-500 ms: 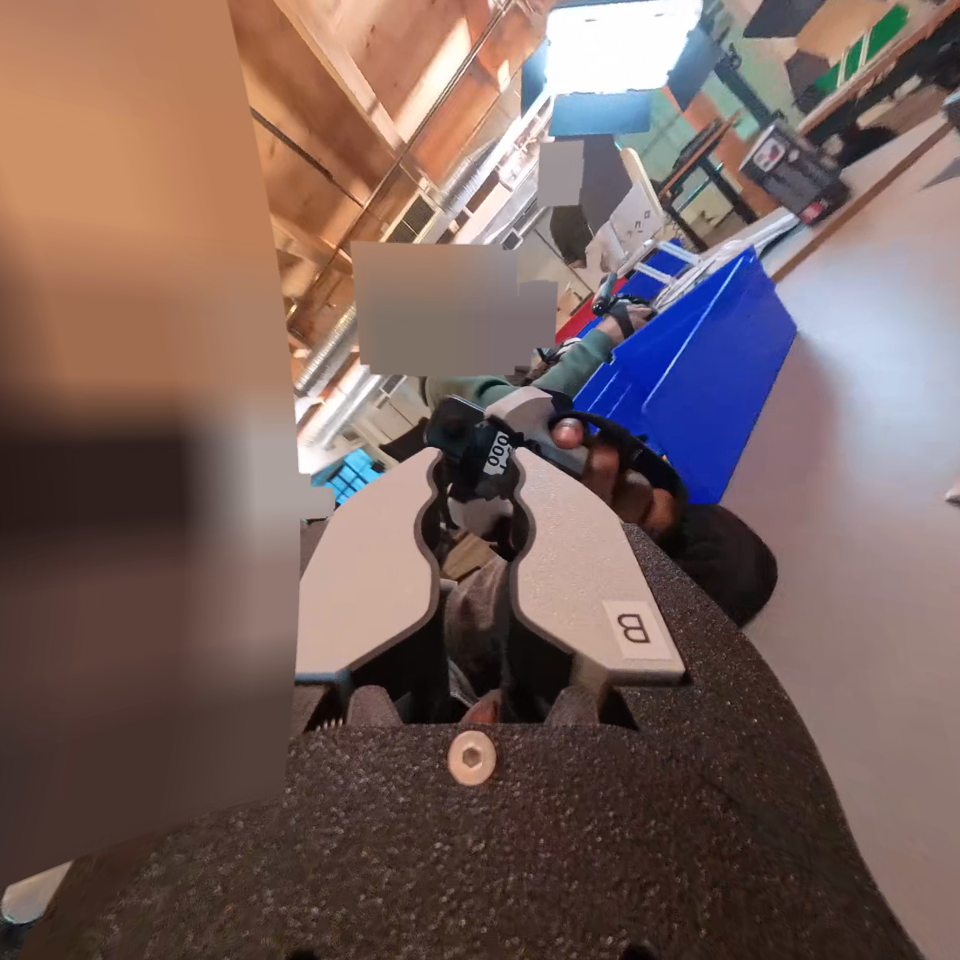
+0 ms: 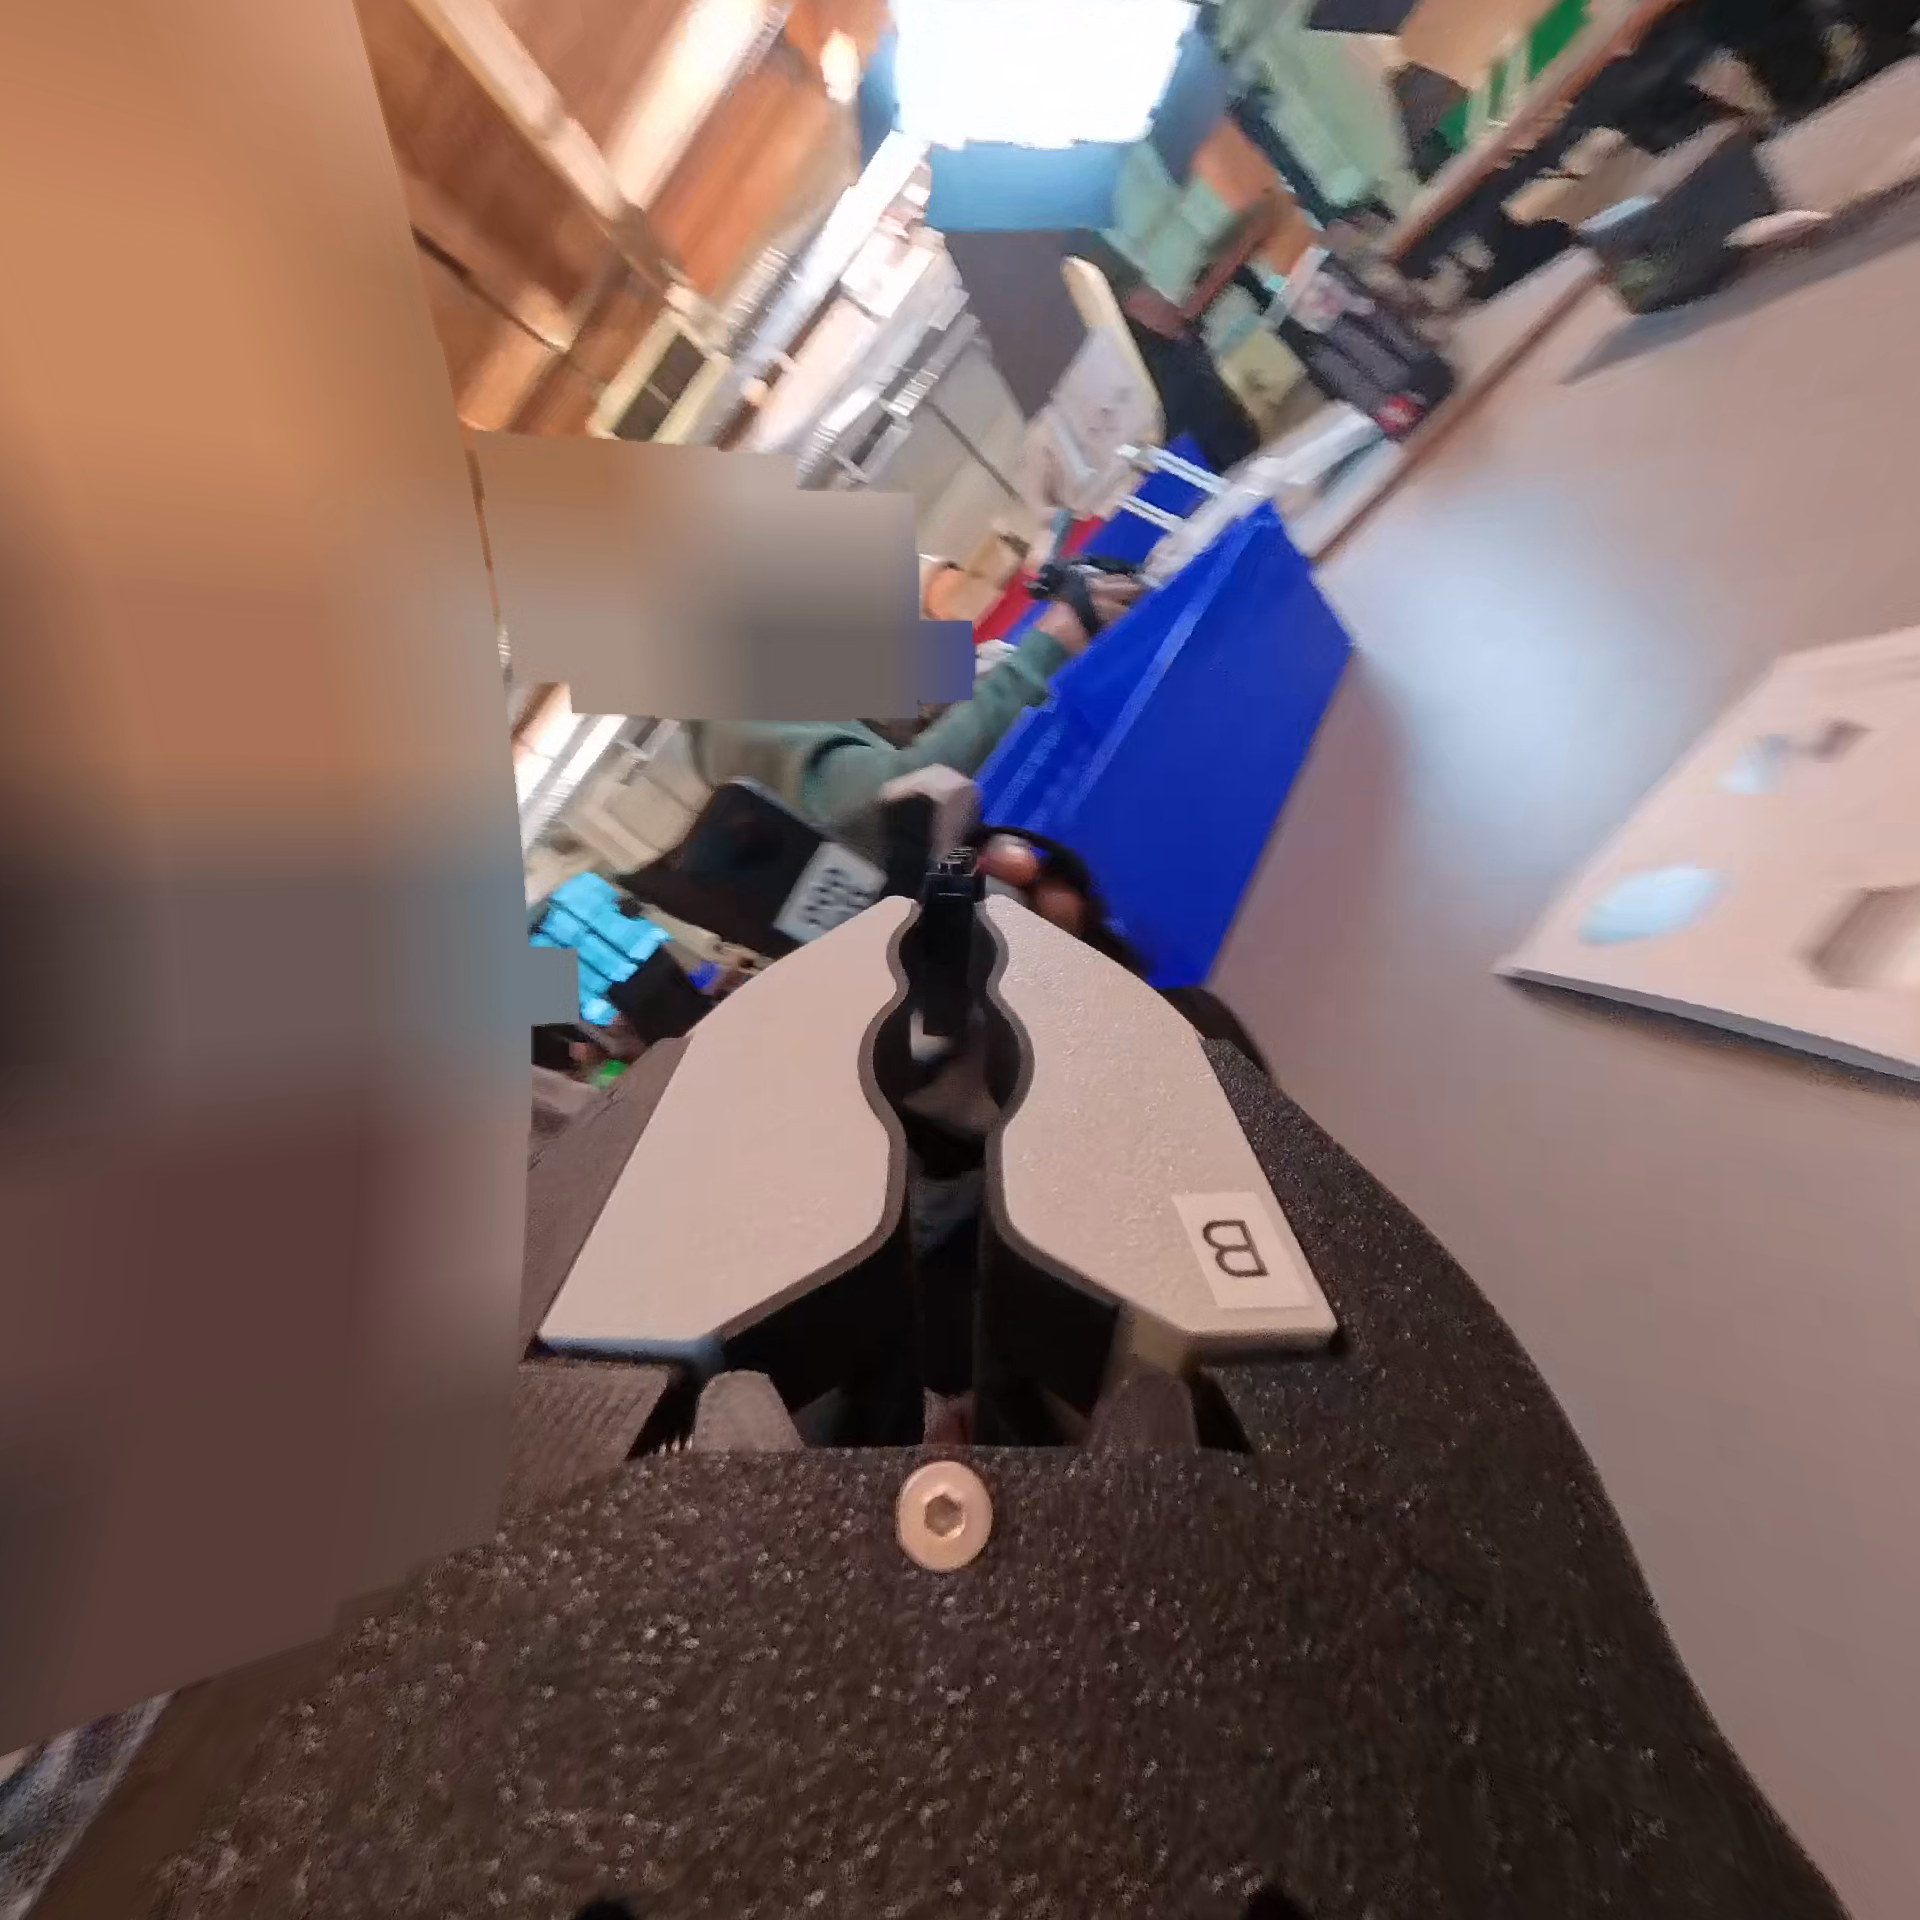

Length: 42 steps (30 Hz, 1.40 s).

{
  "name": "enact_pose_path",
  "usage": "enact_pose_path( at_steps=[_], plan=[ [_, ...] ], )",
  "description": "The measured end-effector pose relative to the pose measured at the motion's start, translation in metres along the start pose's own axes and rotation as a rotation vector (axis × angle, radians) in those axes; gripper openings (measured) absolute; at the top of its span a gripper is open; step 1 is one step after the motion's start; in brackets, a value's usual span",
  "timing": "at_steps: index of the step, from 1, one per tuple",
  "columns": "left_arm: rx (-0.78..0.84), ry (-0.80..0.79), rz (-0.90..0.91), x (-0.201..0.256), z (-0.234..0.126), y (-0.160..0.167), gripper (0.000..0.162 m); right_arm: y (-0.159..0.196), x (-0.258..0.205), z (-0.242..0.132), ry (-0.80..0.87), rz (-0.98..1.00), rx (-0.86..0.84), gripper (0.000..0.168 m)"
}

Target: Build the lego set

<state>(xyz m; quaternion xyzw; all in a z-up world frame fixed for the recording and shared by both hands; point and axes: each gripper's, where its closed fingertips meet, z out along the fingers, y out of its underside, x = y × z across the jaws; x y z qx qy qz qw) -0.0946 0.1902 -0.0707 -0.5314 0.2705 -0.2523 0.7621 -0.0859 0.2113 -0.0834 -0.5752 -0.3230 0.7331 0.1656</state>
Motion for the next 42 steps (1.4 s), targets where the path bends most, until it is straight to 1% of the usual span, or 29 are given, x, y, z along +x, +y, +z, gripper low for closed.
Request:
enact_pose_path(
  at_steps=[1,4,7,10,13,18,21,26,34,42],
  plan=[
    [-0.004,-0.034,0.021,-0.004,-0.002,0.0,0.05,0.001,0.014,0.0,0.062,-0.007,-0.032,0.007],
    [0.016,-0.181,0.078,-0.022,-0.01,-0.008,0.048,0.016,0.052,0.005,0.223,0.006,-0.159,0.007],
    [0.035,-0.299,0.088,-0.039,-0.021,-0.012,0.045,0.024,0.069,0.013,0.248,0.073,-0.185,0.007],
    [0.053,-0.325,0.036,-0.047,-0.025,-0.012,0.045,0.028,0.084,0.014,0.297,0.107,-0.192,0.007],
    [0.039,-0.311,-0.057,-0.051,-0.025,-0.005,0.046,0.036,0.091,0.016,0.305,0.152,-0.22,0.007],
    [-0.07,-0.277,-0.265,-0.055,-0.02,0.022,0.046,0.045,0.102,0.015,0.356,0.191,-0.257,0.007],
    [-0.081,-0.237,-0.337,-0.053,-0.019,0.025,0.046,0.055,0.11,0.015,0.418,0.176,-0.321,0.007],
    [-0.087,-0.238,-0.365,-0.054,-0.019,0.028,0.046,0.063,0.115,0.016,0.464,0.155,-0.372,0.007],
    [-0.107,-0.198,-0.346,-0.047,-0.016,0.029,0.043,0.063,0.12,0.014,0.484,0.18,-0.37,0.007],
    [-0.09,-0.136,-0.349,-0.039,-0.013,0.025,0.042,0.06,0.12,0.014,0.474,0.178,-0.348,0.007]
  ],
)
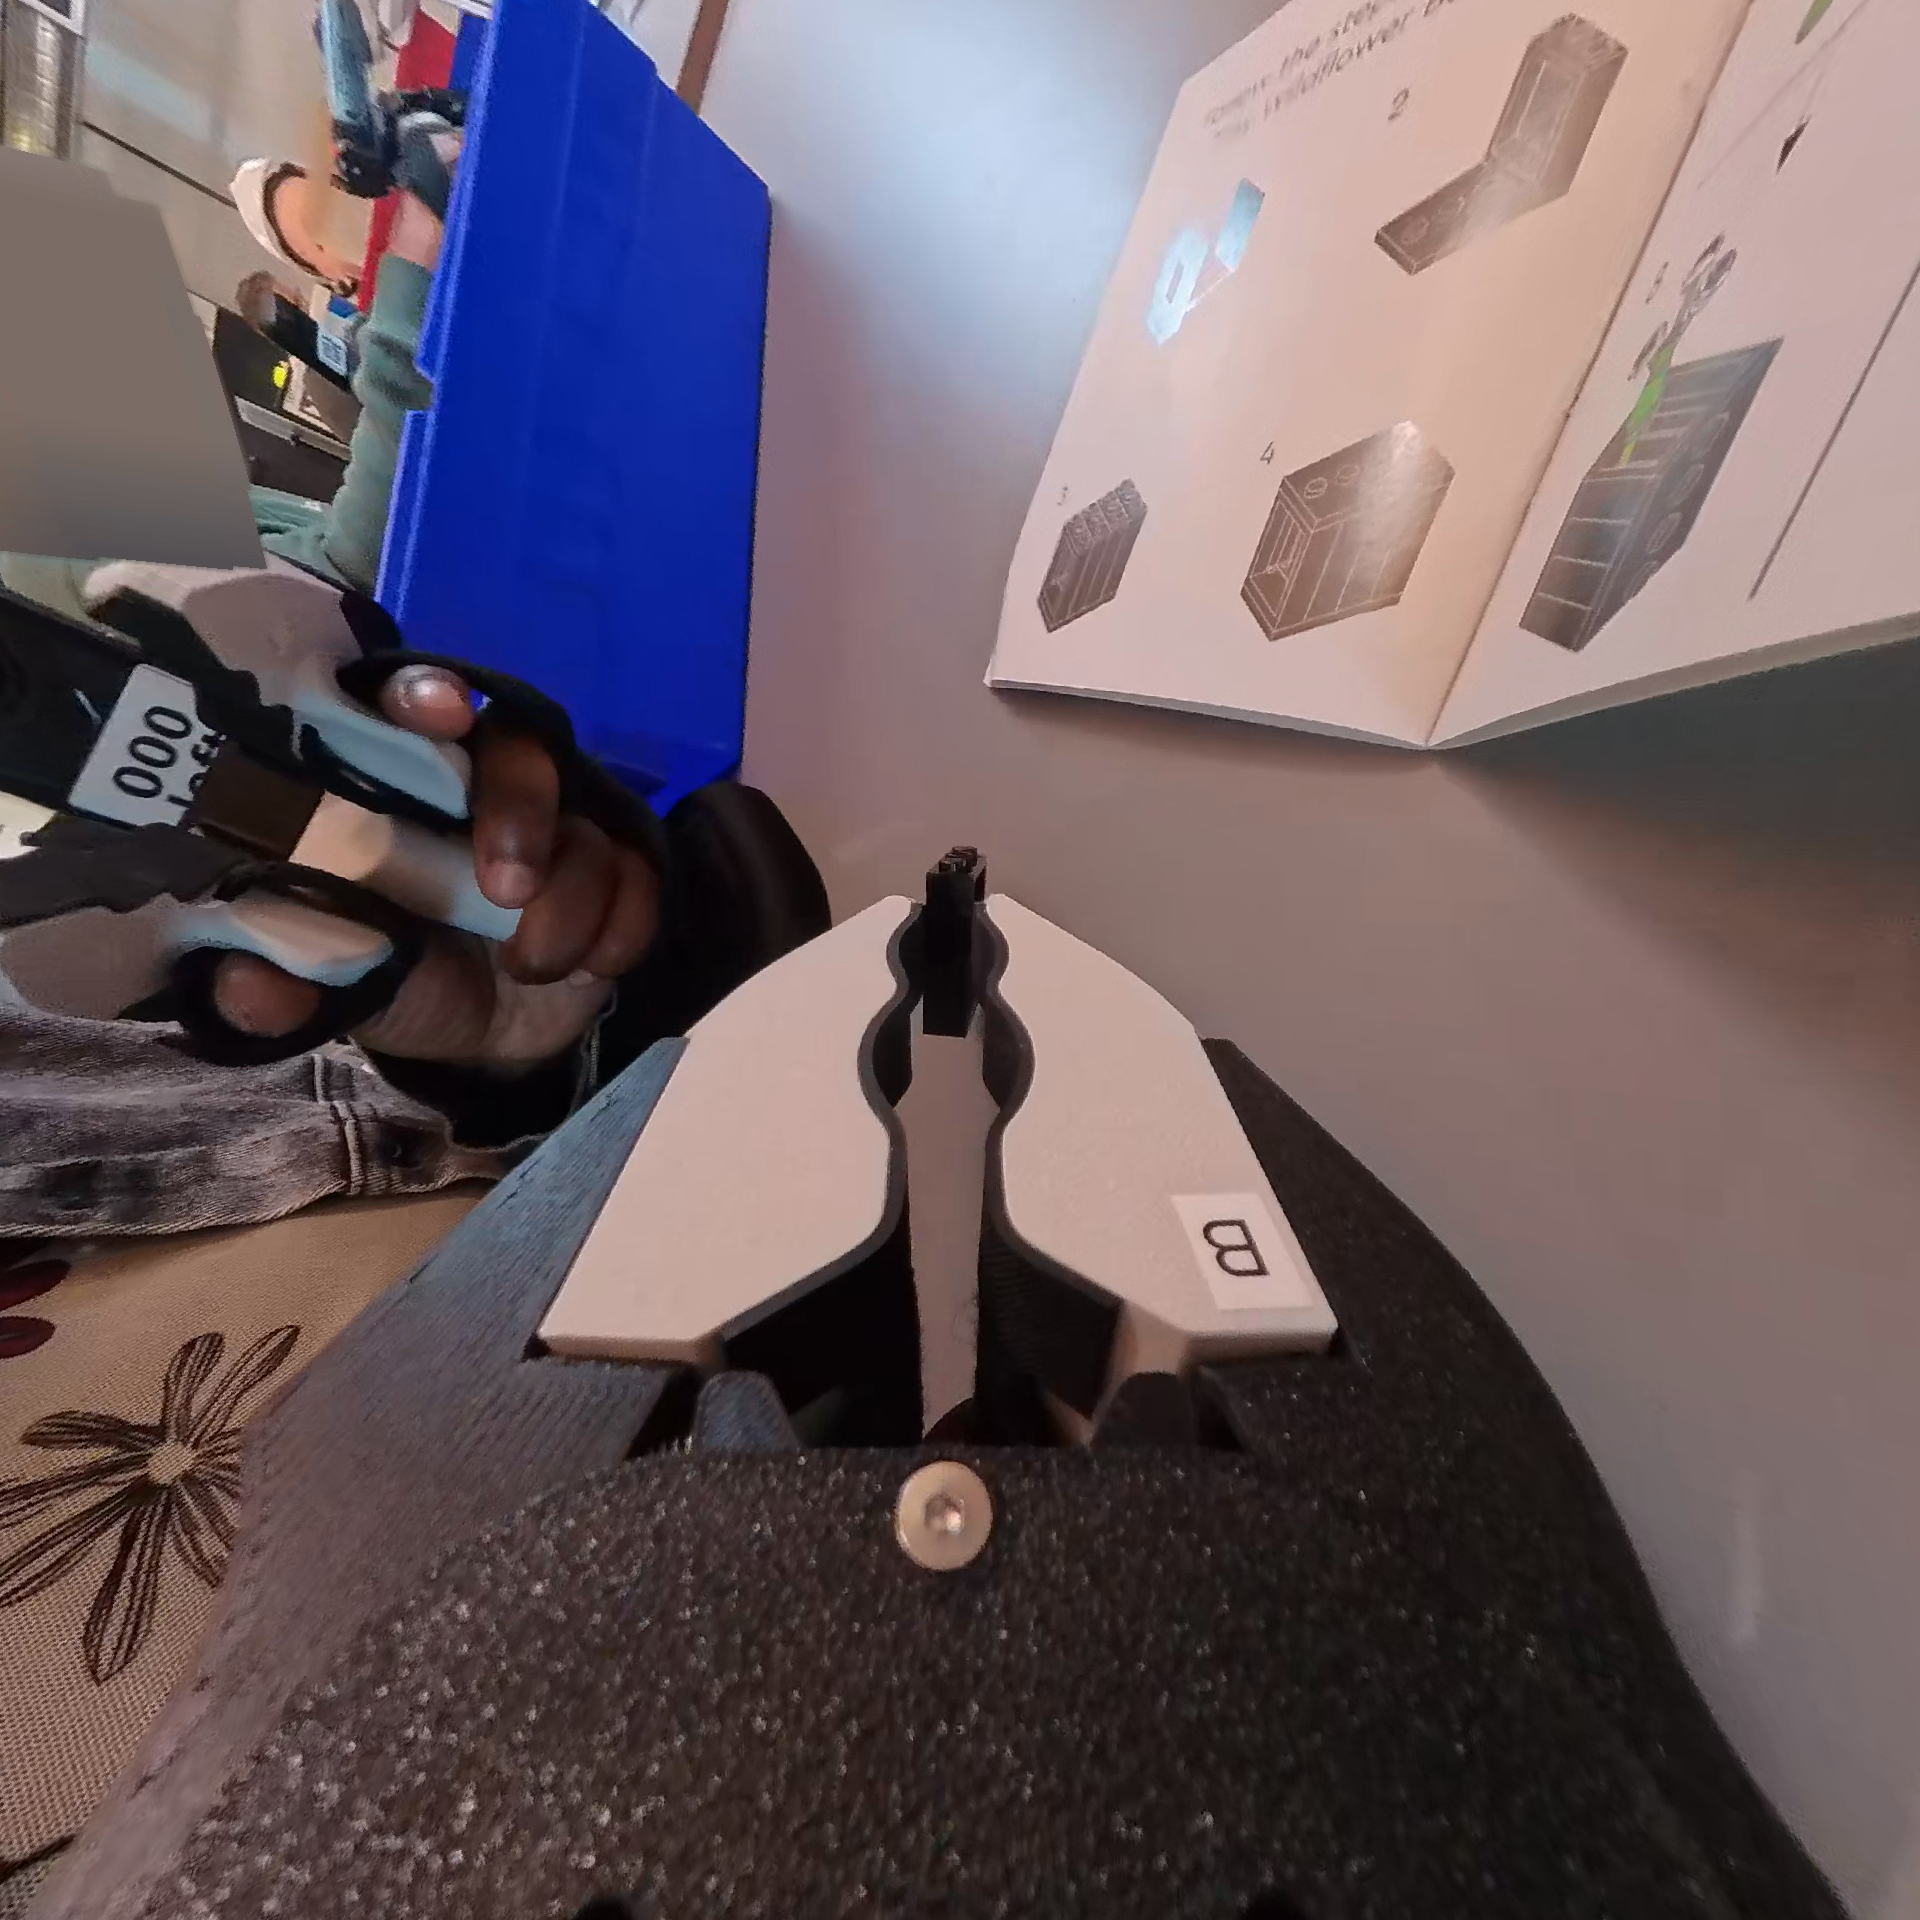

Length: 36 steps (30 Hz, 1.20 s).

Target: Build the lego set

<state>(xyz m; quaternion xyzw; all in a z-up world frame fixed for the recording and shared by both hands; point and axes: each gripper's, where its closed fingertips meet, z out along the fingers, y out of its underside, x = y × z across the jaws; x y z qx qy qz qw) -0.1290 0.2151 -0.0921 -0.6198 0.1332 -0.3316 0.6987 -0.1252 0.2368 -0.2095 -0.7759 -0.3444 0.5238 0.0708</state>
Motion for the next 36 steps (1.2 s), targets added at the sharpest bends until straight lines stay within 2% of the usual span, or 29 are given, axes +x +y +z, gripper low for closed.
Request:
enact_pose_path(
  at_steps=[6,11,13,16,19,23,24,27,30,32,36],
  plan=[
    [-0.027,0.111,0.02,0.023,0.005,-0.001,0.042,-0.008,-0.011,-0.009,-0.072,-0.034,0.085,0.007],
    [-0.011,0.161,0.033,0.046,-0.002,-0.024,0.042,-0.011,-0.018,-0.014,-0.12,-0.051,0.115,0.007],
    [-0.093,0.139,0.044,0.046,-0.017,-0.027,0.041,-0.012,-0.02,-0.015,-0.127,-0.064,0.123,0.007],
    [-0.207,0.124,0.001,0.046,-0.065,-0.049,0.041,-0.012,-0.023,-0.017,-0.139,-0.084,0.138,0.007],
    [-0.453,0.006,0.03,0.031,-0.126,-0.065,0.035,-0.013,-0.025,-0.019,-0.157,-0.087,0.151,0.007],
    [-1.029,-0.403,0.241,-0.063,-0.229,-0.052,0.032,-0.014,-0.029,-0.021,-0.181,-0.093,0.163,0.007],
    [-1.136,-0.413,0.266,-0.082,-0.246,-0.045,0.032,-0.014,-0.029,-0.021,-0.185,-0.096,0.167,0.007],
    [-1.322,-0.228,0.372,-0.116,-0.268,-0.015,0.033,-0.016,-0.031,-0.024,-0.2,-0.1,0.184,0.007],
    [-1.389,-0.046,0.332,-0.118,-0.266,0.01,0.033,-0.017,-0.032,-0.027,-0.212,-0.094,0.203,0.007],
    [-1.511,-0.002,0.362,-0.123,-0.278,0.019,0.033,-0.018,-0.032,-0.028,-0.218,-0.087,0.209,0.007],
    [-1.608,0.044,0.457,-0.127,-0.282,0.029,0.033,-0.019,-0.032,-0.029,-0.224,-0.08,0.21,0.007]
  ],
)
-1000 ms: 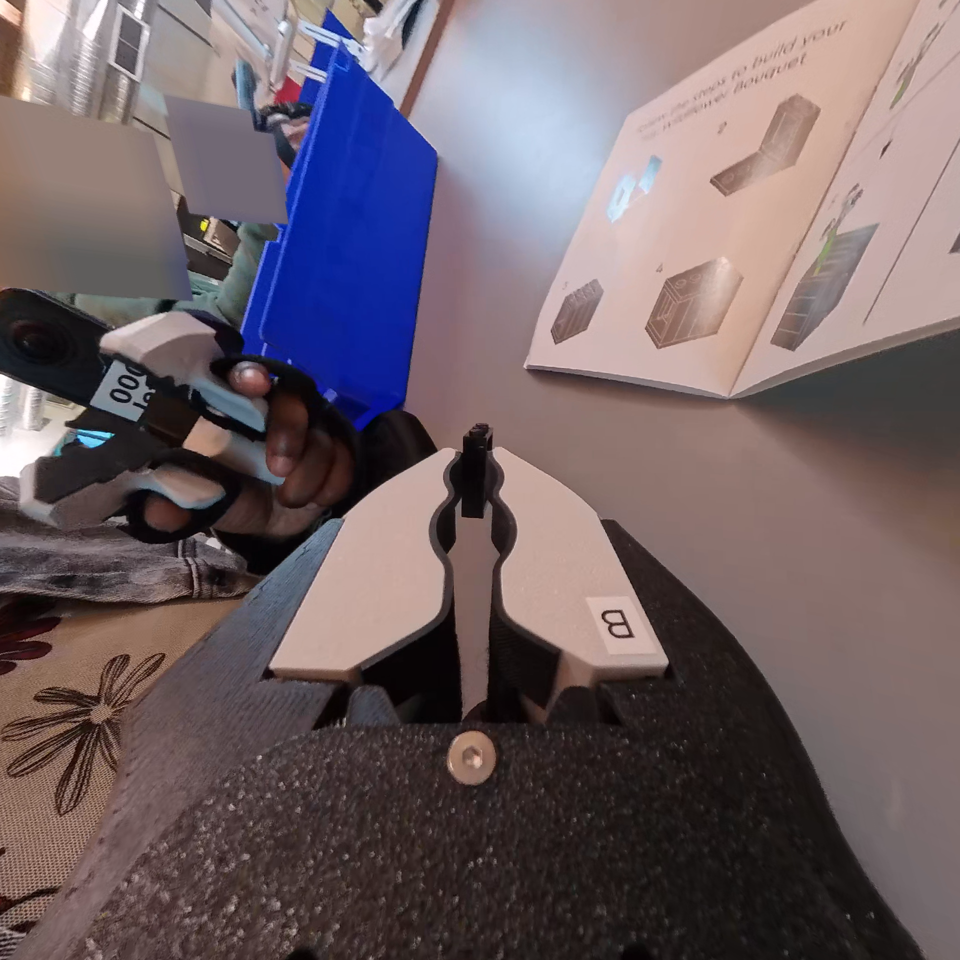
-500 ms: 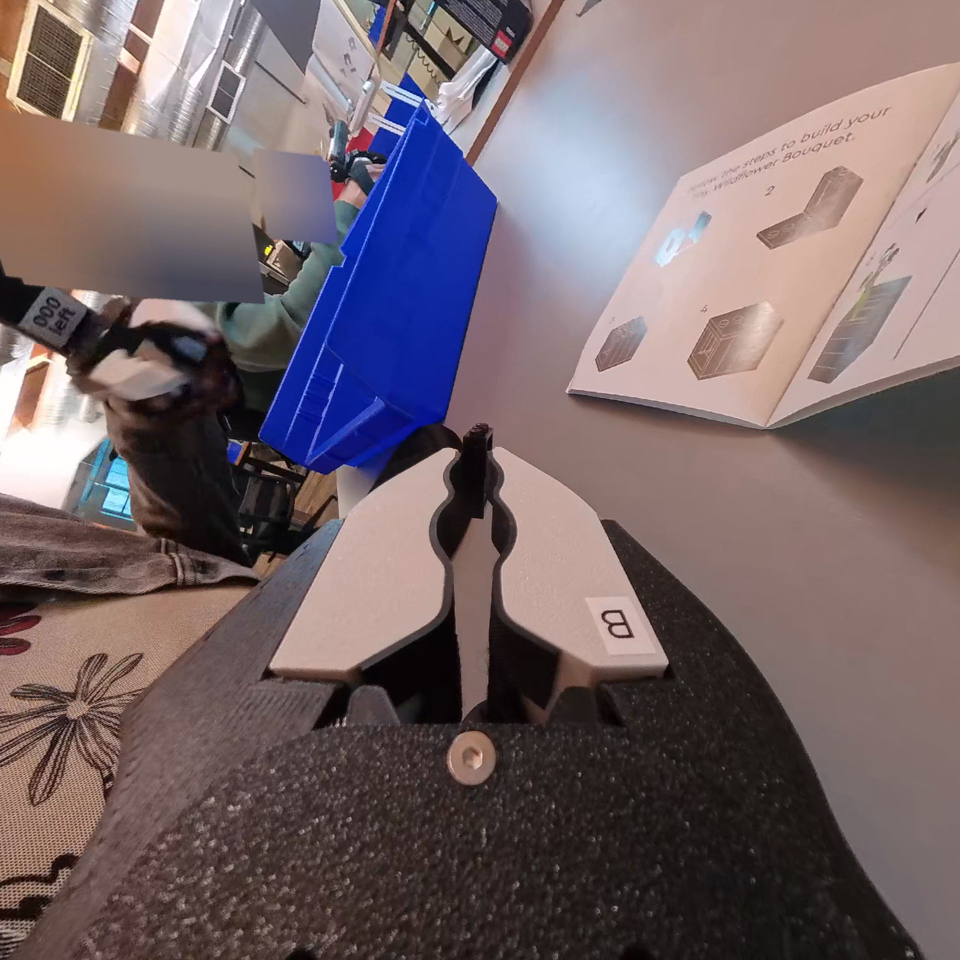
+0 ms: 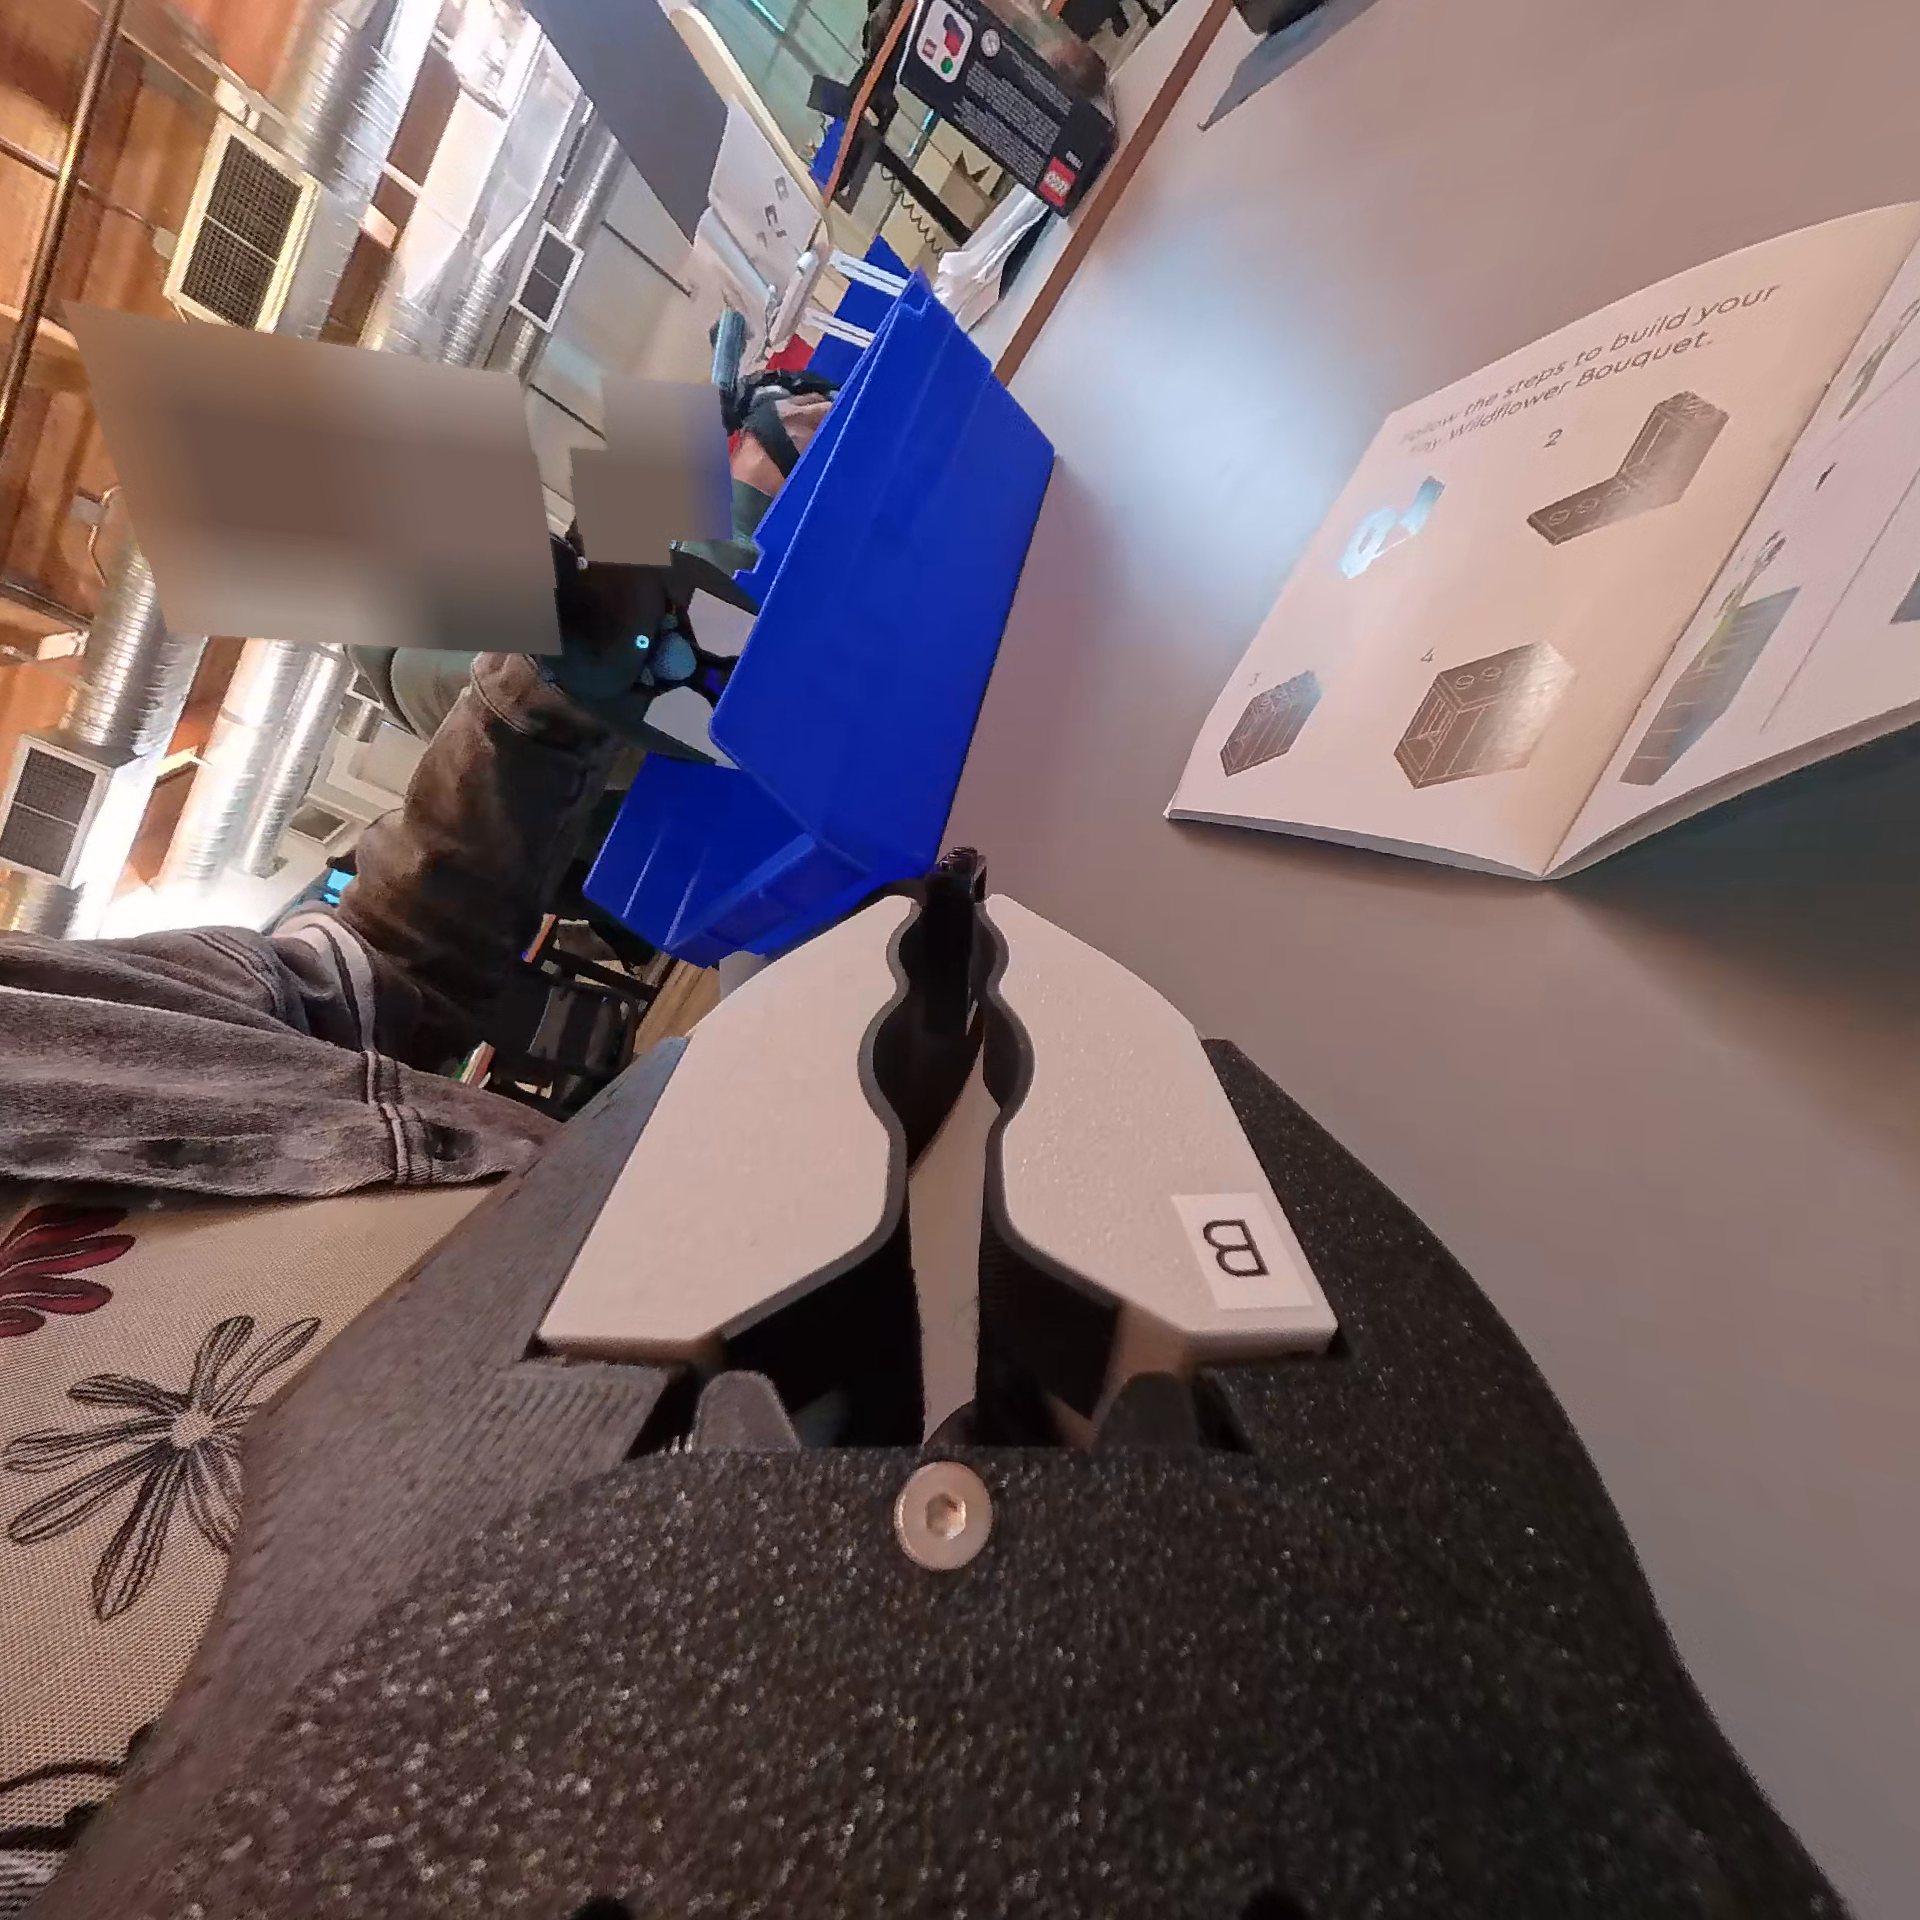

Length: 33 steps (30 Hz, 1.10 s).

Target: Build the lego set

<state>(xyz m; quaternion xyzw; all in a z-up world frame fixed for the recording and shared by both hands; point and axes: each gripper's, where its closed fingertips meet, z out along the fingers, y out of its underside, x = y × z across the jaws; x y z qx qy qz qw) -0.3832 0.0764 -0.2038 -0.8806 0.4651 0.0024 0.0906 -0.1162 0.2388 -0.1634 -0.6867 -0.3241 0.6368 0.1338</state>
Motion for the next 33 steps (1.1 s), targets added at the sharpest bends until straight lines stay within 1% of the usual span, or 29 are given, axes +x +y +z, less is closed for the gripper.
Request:
enact_pose_path(
  at_steps=[2,5,8,12,17,18,23,25,27,30,33],
  plan=[
    [-0.014,0.025,0.019,0.003,-0.002,-0.004,0.034,0.0,0.0,0.0,0.0,-0.002,-0.002,0.007],
    [-0.04,0.029,0.018,0.002,-0.017,-0.013,0.035,0.0,-0.001,0.0,-0.002,-0.007,0.003,0.007],
    [-0.003,0.023,0.042,-0.002,-0.015,-0.029,0.043,-0.001,-0.002,-0.001,-0.01,-0.009,0.01,0.007],
    [-0.037,-0.029,0.106,-0.012,0.007,-0.03,0.043,-0.002,-0.004,-0.002,-0.019,-0.014,0.017,0.007],
    [-0.041,0.002,0.11,-0.006,0.025,-0.025,0.043,-0.003,-0.004,-0.003,-0.032,0.001,0.027,0.007],
    [-0.036,0.012,0.11,-0.003,0.026,-0.025,0.04,-0.003,-0.004,-0.003,-0.035,0.005,0.027,0.007],
    [0.02,0.044,0.077,-0.001,0.027,-0.027,0.036,-0.004,-0.004,-0.004,-0.041,0.013,0.031,0.007],
    [0.041,0.075,0.065,0.002,0.027,-0.026,0.031,-0.004,-0.004,-0.004,-0.043,0.014,0.033,0.007],
    [0.044,0.074,0.066,0.0,0.024,-0.023,0.032,-0.005,-0.004,-0.004,-0.045,0.015,0.036,0.007],
    [0.094,0.086,0.068,-0.001,0.016,-0.024,0.036,-0.005,-0.004,-0.004,-0.046,0.016,0.037,0.007],
    [0.12,0.098,0.106,0.004,0.018,-0.028,0.036,-0.005,-0.004,-0.004,-0.046,0.016,0.037,0.007]
  ],
)
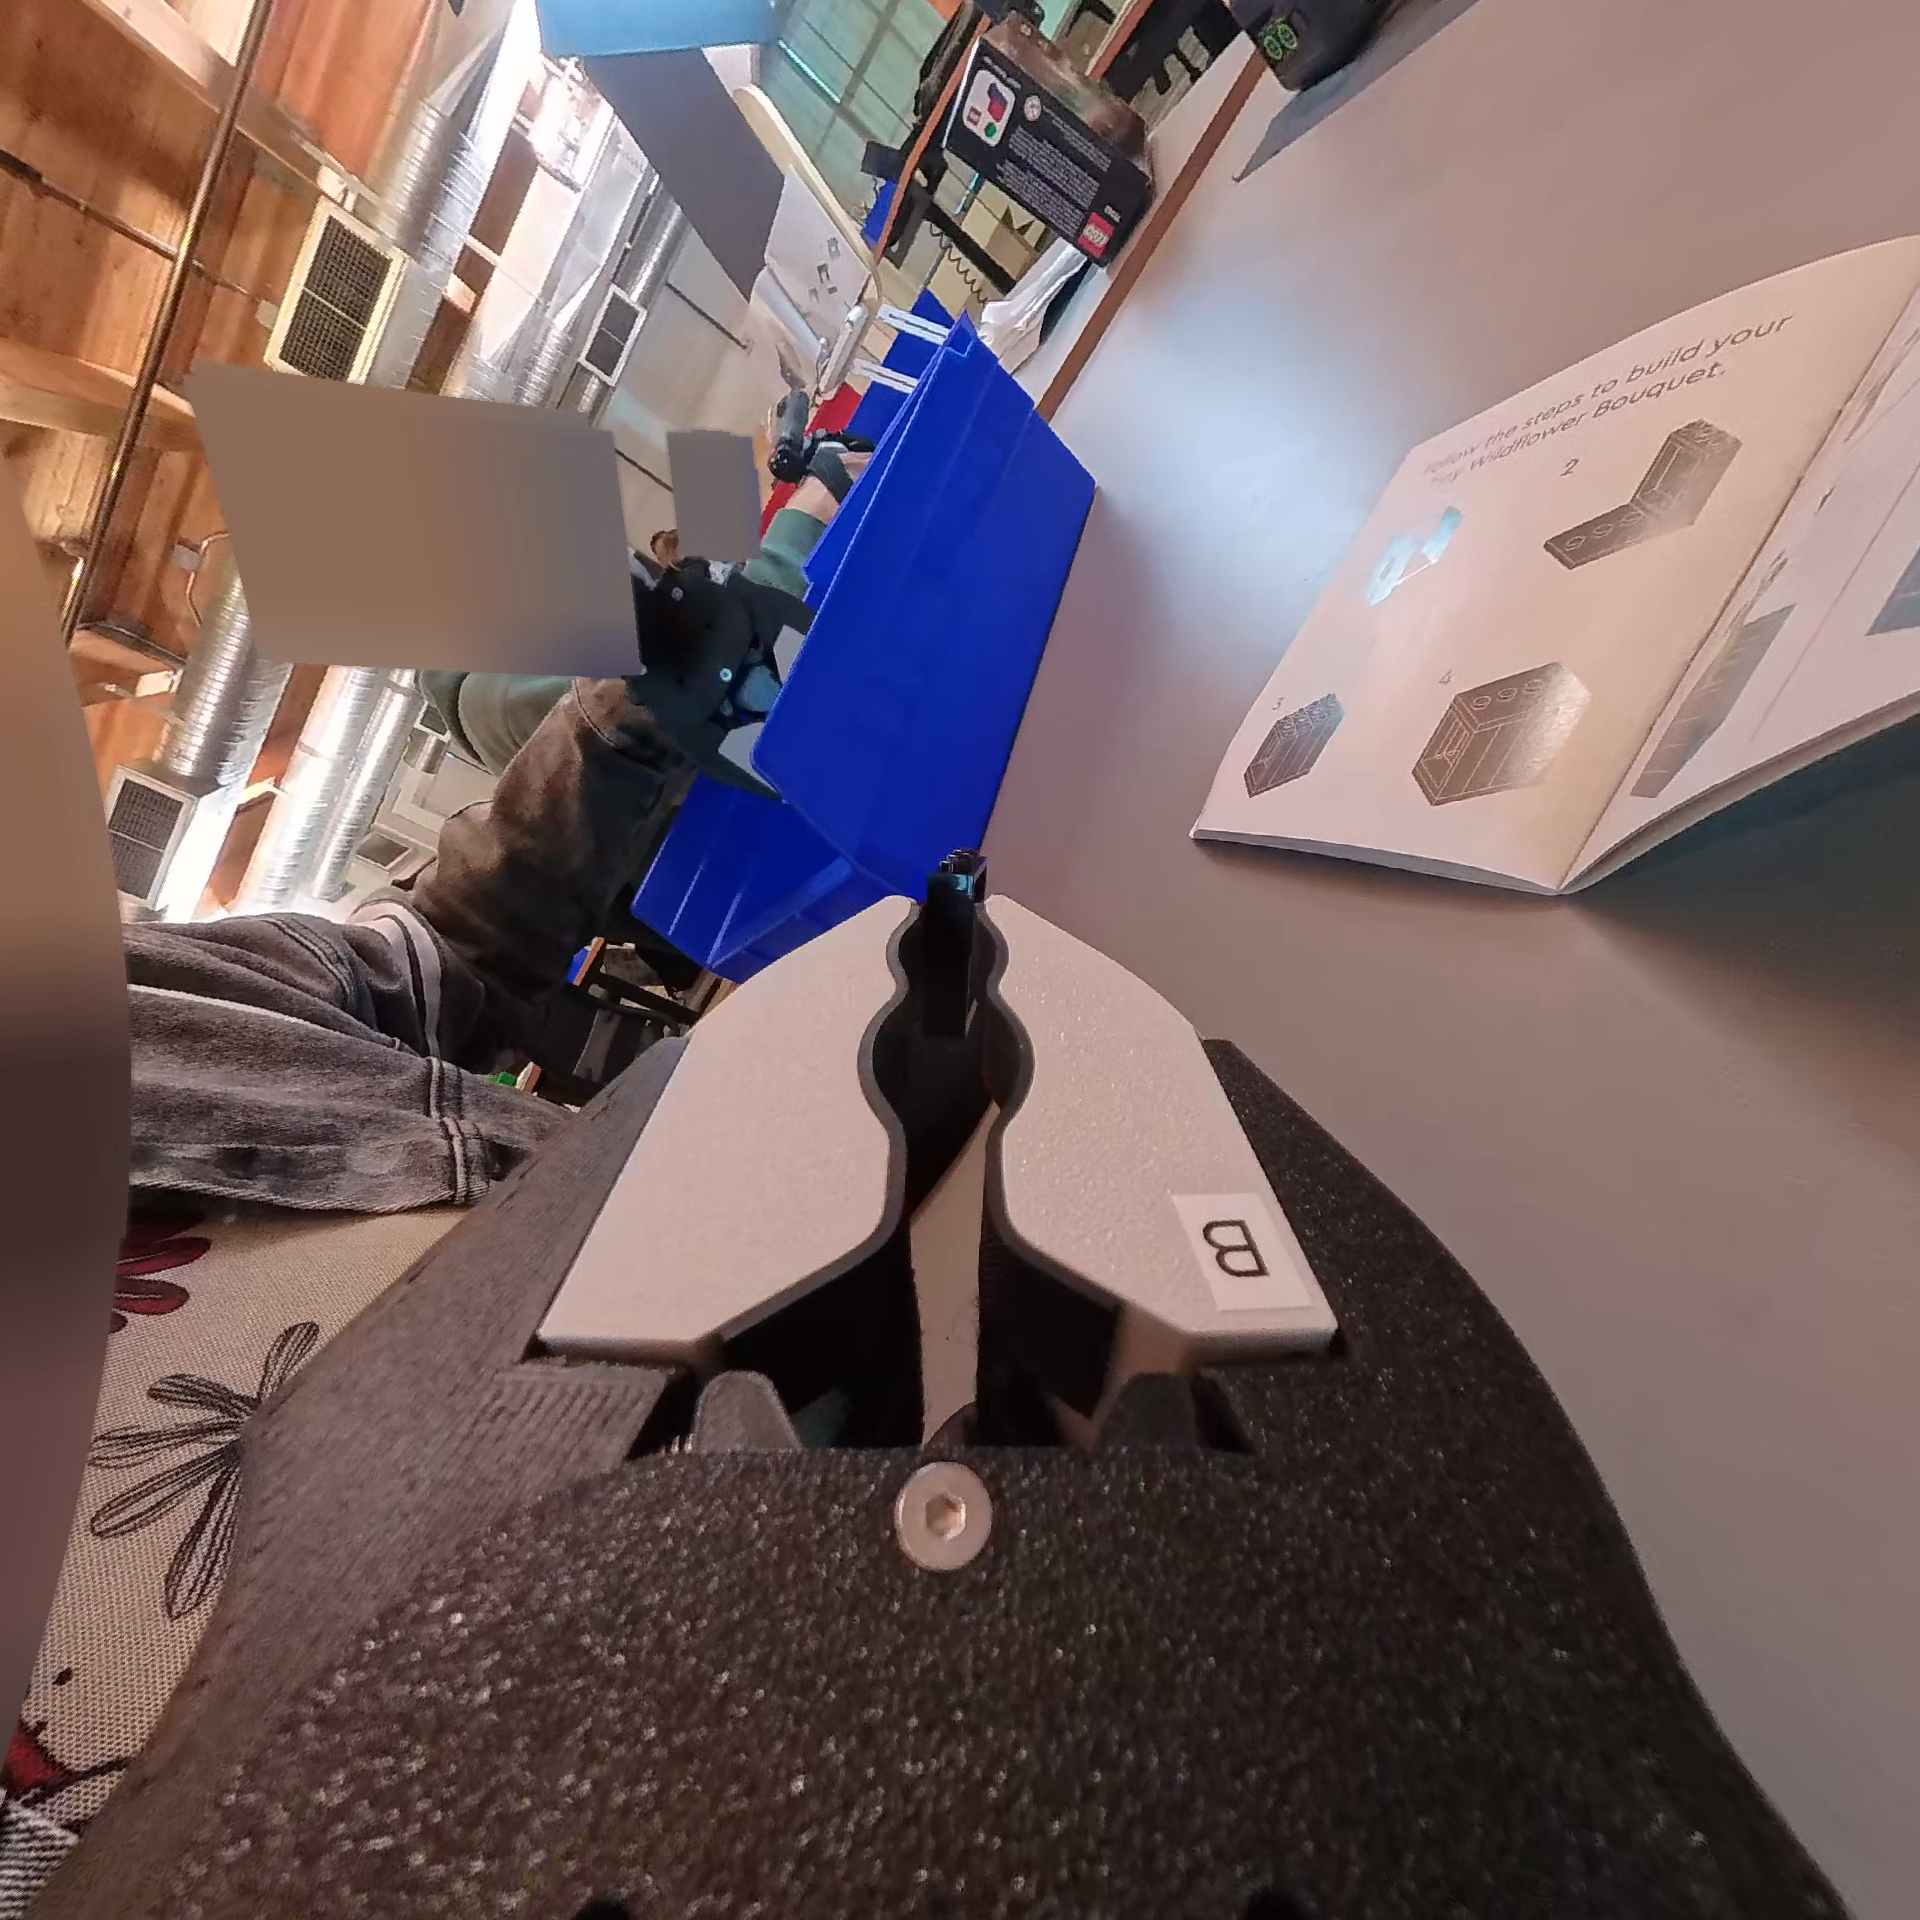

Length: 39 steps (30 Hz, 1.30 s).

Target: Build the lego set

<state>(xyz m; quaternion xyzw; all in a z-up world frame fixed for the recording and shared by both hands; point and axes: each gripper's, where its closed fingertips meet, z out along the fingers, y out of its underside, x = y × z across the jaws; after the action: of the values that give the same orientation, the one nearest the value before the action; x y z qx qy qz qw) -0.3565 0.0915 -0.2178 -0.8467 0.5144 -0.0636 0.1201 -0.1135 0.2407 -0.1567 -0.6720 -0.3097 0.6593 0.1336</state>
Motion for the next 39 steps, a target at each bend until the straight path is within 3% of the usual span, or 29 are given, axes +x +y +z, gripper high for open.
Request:
enact_pose_path(
  at_steps=[3,12,17,21,27,30,33,35,39],
  plan=[
    [-0.088,-0.002,0.02,0.0,0.006,0.012,0.035,-0.001,0.0,-0.001,-0.003,0.001,0.01,0.007],
    [-0.072,0.011,-0.017,-0.002,0.005,0.013,0.025,-0.003,-0.001,-0.002,-0.013,0.005,0.023,0.007],
    [-0.243,-0.09,-0.046,-0.015,-0.018,0.034,0.025,-0.004,-0.002,-0.003,-0.02,0.005,0.03,0.007],
    [-0.498,-0.142,0.008,-0.016,-0.05,0.049,0.025,-0.004,-0.003,-0.003,-0.023,0.0,0.031,0.007],
    [-0.733,0.112,-0.157,0.012,-0.081,0.058,0.025,-0.003,-0.005,-0.002,-0.026,-0.016,0.029,0.007],
    [-0.803,0.165,-0.184,0.01,-0.094,0.059,0.025,-0.003,-0.006,-0.003,-0.032,-0.026,0.028,0.007],
    [-0.757,0.124,-0.164,0.001,-0.098,0.046,0.025,-0.004,-0.008,-0.004,-0.041,-0.028,0.038,0.007],
    [-0.643,0.053,-0.165,-0.007,-0.096,0.03,0.025,-0.005,-0.009,-0.005,-0.05,-0.026,0.045,0.007],
    [-0.165,-0.135,-0.22,-0.021,-0.092,-0.046,0.026,-0.007,-0.012,-0.006,-0.066,-0.025,0.058,0.007]
  ],
)
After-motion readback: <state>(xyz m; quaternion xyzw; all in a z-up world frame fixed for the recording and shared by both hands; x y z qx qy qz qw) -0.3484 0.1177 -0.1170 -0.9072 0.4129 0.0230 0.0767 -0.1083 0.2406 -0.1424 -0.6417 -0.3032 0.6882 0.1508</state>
